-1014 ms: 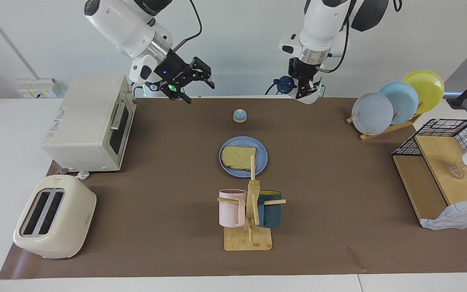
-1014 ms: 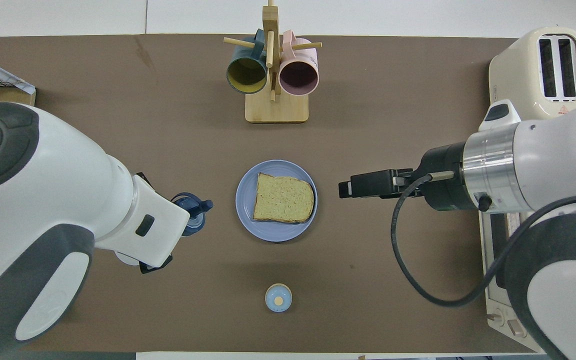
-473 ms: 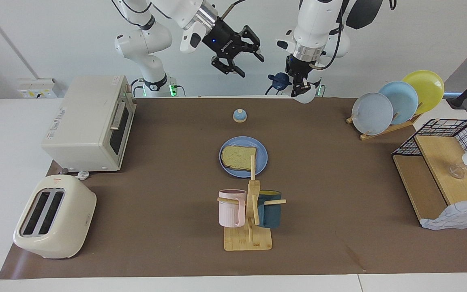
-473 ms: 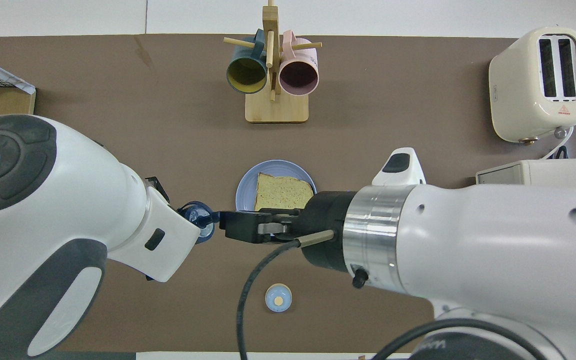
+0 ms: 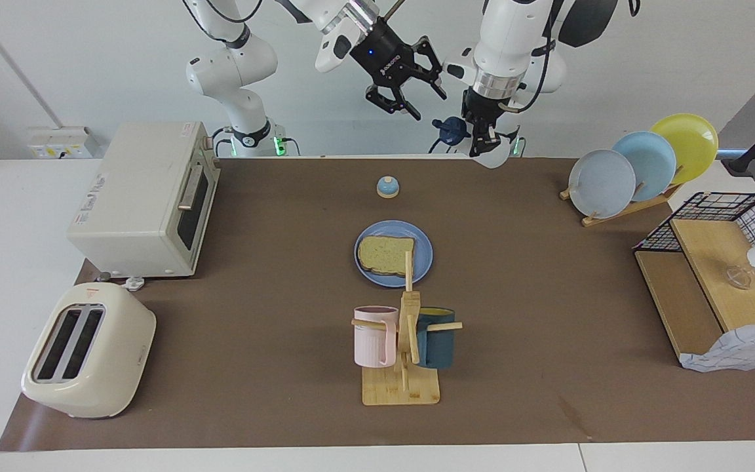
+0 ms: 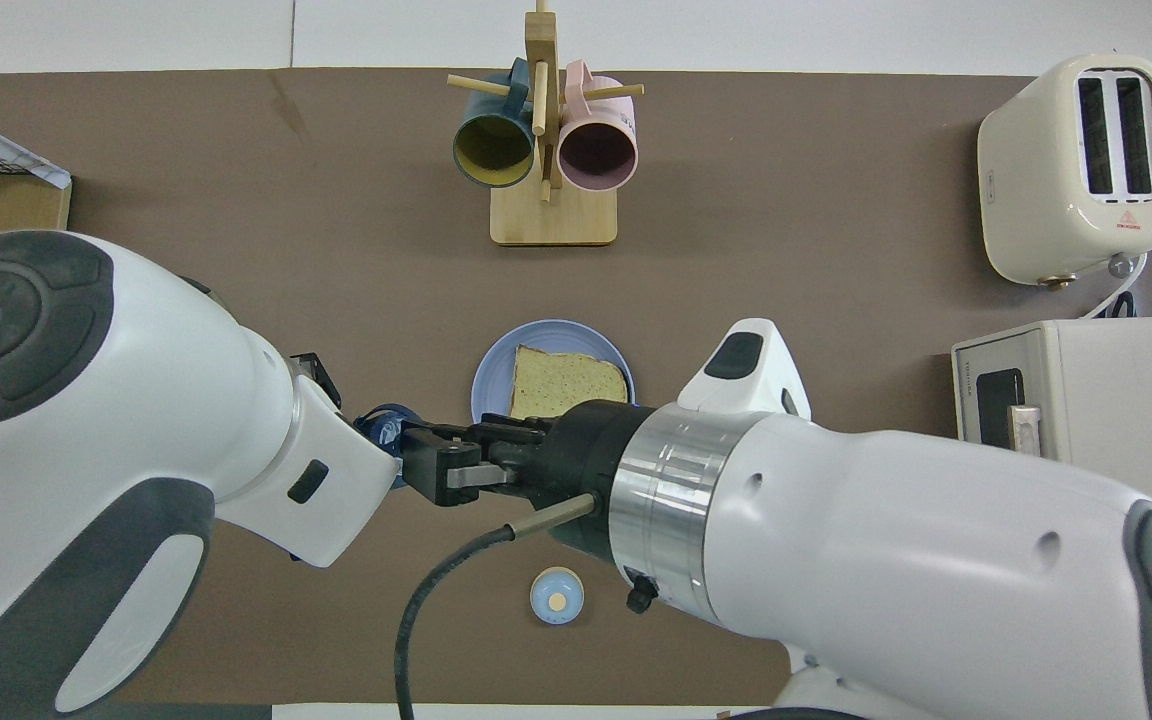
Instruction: Put bread on plate and add seasoning
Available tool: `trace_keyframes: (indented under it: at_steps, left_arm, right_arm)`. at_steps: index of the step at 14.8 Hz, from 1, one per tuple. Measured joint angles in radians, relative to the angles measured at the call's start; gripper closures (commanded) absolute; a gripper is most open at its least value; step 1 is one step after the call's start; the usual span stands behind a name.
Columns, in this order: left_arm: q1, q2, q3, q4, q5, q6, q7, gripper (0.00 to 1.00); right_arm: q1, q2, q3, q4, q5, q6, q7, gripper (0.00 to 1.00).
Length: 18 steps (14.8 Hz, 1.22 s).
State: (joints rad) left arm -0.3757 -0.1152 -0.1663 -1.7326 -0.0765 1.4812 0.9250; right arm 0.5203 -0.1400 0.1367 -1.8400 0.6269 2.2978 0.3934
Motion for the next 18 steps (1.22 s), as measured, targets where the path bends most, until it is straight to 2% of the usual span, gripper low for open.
trace_keyframes:
  at_steps: [7,10,13,14,18]
  left_arm:
    - [0.000,0.000,0.000,0.000,0.000,0.001,0.001,0.70]
    - [0.000,0.000,0.000,0.000,0.000,0.001,0.001,0.70]
    - [0.000,0.000,0.000,0.000,0.000,0.001,0.001,0.70]
    - [0.000,0.000,0.000,0.000,0.000,0.001,0.001,0.70]
    - [0.000,0.000,0.000,0.000,0.000,0.001,0.001,0.70]
  right_arm:
    - [0.011,0.053,-0.001,0.000,-0.001,0.059,0.000,0.46]
    - [0.012,0.053,0.001,0.000,-0.001,0.057,0.012,0.46]
    - [0.014,0.049,0.002,0.002,-0.001,0.037,0.013,0.50]
    - [0.014,0.046,0.002,0.002,-0.001,0.030,0.014,0.54]
    - [0.014,0.036,0.002,0.003,-0.001,-0.004,0.017,0.55]
